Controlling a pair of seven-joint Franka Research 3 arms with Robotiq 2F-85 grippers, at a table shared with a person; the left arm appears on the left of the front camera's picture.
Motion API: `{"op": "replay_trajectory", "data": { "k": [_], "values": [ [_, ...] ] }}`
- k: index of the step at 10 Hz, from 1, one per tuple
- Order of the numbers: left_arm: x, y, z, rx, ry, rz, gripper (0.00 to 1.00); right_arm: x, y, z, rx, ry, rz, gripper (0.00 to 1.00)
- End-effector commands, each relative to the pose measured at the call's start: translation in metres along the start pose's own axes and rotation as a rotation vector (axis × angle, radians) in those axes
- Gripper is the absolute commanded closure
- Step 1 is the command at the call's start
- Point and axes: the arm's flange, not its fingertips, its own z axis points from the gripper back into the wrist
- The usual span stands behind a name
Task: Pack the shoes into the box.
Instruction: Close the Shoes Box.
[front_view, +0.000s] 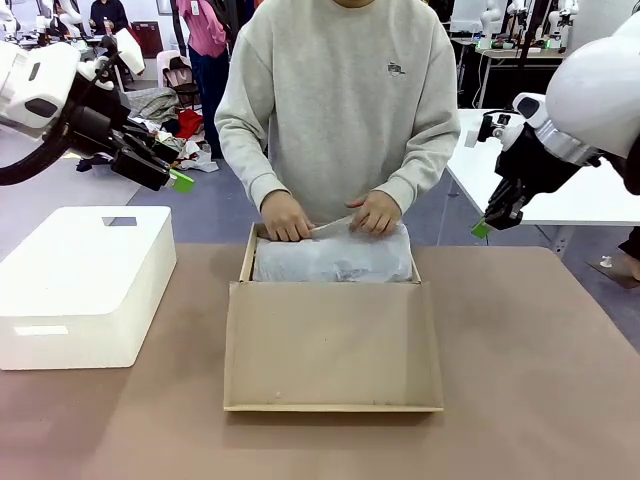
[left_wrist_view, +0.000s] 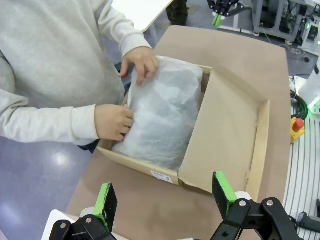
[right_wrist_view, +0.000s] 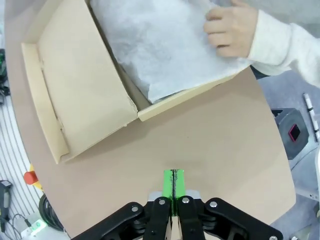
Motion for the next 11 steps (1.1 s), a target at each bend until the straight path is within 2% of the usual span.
{"op": "replay_trajectory", "data": {
  "k": [1,7,11],
  "values": [
    [0.0,0.002,-0.001,-0.012,-0.018,-0.013,0.0,0.001,0.001,0.003,-0.006,0.003,0.013,1.0],
    [0.0,0.002,-0.001,-0.012,-0.018,-0.013,0.0,0.002,0.002,0.0,-0.006,0.008,0.006,1.0],
    [0.0,0.002,-0.001,-0.012,-0.018,-0.013,0.0,-0.029,-0.021,-0.018,0.114,-0.056,0.261,1.0]
  ]
}}
